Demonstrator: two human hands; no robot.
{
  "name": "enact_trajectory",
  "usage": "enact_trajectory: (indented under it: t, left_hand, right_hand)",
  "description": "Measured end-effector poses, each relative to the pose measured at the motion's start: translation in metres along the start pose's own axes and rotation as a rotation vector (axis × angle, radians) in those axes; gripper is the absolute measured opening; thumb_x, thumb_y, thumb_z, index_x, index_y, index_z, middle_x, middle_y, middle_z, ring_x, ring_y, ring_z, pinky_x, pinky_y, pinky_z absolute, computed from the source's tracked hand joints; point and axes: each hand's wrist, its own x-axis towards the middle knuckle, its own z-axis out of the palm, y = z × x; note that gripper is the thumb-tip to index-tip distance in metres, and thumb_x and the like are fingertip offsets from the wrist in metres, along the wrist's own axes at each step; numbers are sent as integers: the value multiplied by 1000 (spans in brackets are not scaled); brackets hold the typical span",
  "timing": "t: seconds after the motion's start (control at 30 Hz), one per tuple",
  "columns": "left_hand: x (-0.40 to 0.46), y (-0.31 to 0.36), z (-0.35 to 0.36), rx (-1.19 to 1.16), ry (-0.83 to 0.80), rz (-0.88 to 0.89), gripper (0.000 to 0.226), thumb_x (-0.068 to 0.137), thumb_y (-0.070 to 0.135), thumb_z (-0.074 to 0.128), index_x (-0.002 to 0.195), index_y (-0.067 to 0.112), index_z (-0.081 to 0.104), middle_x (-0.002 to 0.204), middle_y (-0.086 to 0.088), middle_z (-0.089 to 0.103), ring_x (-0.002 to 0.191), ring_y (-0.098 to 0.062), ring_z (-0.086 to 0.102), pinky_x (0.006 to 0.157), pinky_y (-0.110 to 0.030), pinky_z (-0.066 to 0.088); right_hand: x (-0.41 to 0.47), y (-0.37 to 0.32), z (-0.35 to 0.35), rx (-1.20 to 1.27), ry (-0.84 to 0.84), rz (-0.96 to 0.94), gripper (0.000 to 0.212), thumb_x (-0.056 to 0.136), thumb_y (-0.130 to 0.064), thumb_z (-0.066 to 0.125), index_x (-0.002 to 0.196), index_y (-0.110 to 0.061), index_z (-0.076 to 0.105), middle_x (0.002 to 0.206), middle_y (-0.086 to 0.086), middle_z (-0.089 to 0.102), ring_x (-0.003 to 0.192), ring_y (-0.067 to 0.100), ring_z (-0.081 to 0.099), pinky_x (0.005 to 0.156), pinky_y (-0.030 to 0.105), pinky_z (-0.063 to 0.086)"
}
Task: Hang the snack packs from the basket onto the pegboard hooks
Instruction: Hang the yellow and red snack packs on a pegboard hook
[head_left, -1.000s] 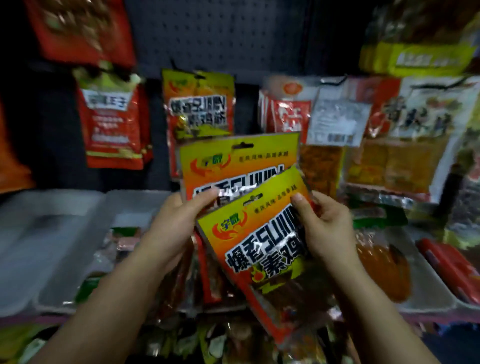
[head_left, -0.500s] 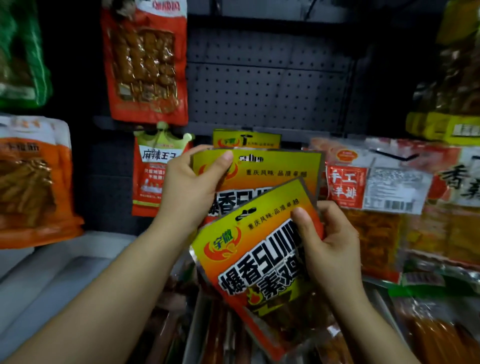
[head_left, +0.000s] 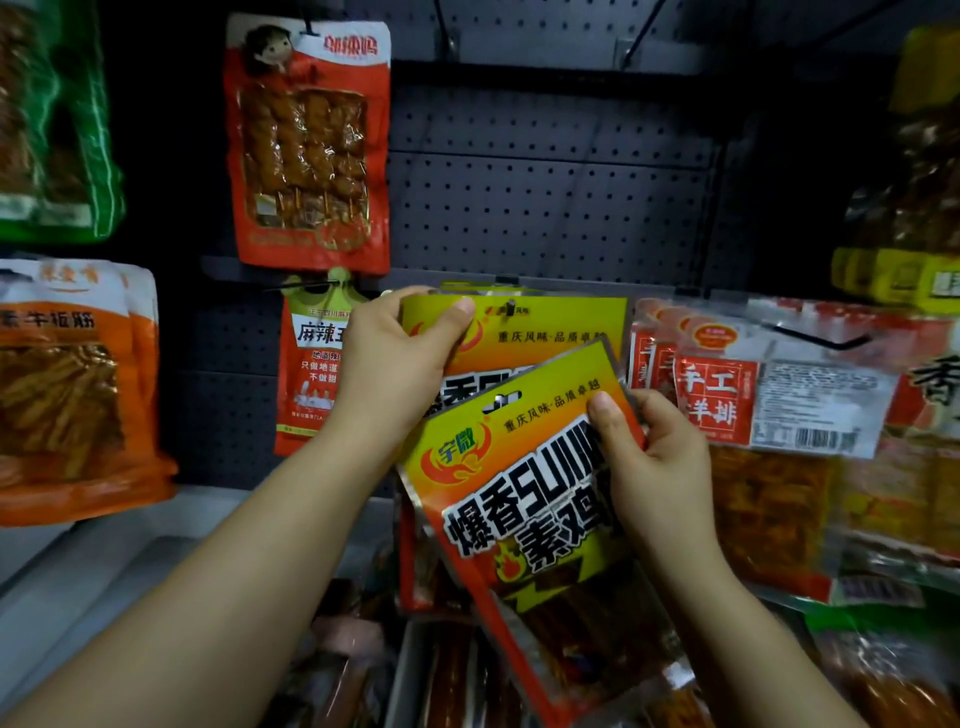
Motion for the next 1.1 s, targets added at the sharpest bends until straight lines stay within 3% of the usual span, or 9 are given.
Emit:
enact_trajectory:
  t: [0.1,0.3,0.37,0.5,0.6,0.67,0.87,1.0,1.1]
  left_hand:
    - [2,-7,-2,43,-23,-35,19,83,28,70,66,31,61,60,16,66,58,5,63,62,-16,52]
    - [5,-24,-4,-10,-87,-81,12,82,26,71,71,28,67,70,17,72,69,-1,69,58,-12,51]
    - [6,-35,-6,-8,-76,-112,8,84,23,69,77,25,67,74,14,73,74,-2,70,63,-15,52]
    - [12,-60,-7,54,-64,-176,12,87,22,65,77,17,61,77,2,69,73,-11,64,67,-30,49]
    - [23,-73,-1,143,-75,-153,23,88,26,63,89,4,61,91,-23,66,81,-31,64,74,-47,51]
    - [33,-79,5,168,-85,-133,21,89,24,62,95,4,63,97,-25,67,93,-39,64,83,-53,50]
    - [65,-104,21,246,-97,-154,22,88,24,63,89,2,62,90,-23,67,82,-34,63,77,-47,51]
    - [82,-120,31,345,-68,-138,29,87,26,64,63,21,48,60,6,49,60,-15,47,54,-27,33]
    - [91,-131,37,373,-46,-167,38,85,27,65,57,22,41,54,8,43,51,-10,39,48,-26,26]
  right_hand:
    - [1,5,3,-26,-7,7,20,92,-27,59,73,-20,62,65,-6,65,58,2,57,52,15,44]
    - [6,15,9,-64,27,65,24,92,-30,57,72,-17,60,68,5,65,66,21,63,59,33,47]
    - [11,18,12,-88,40,79,24,92,-31,57,71,-19,59,65,-1,64,64,15,62,58,33,46]
    - [23,29,21,-146,76,129,32,92,-34,56,61,-26,50,52,-15,56,49,-2,50,54,27,36]
    - [35,36,27,-212,76,161,31,91,-39,55,63,-25,51,58,-9,55,59,11,54,61,38,46]
    - [46,41,31,-244,66,191,29,91,-40,54,66,-24,52,64,-6,57,68,22,60,69,45,50]
    - [76,60,46,-309,74,296,27,90,-43,52,72,-23,56,69,-3,59,73,25,59,73,44,49]
    - [92,69,55,-372,62,360,28,91,-45,51,94,-21,64,91,3,69,90,28,64,84,48,52]
    - [102,73,59,-465,84,373,33,92,-47,49,105,-19,63,99,5,68,94,28,63,81,40,49]
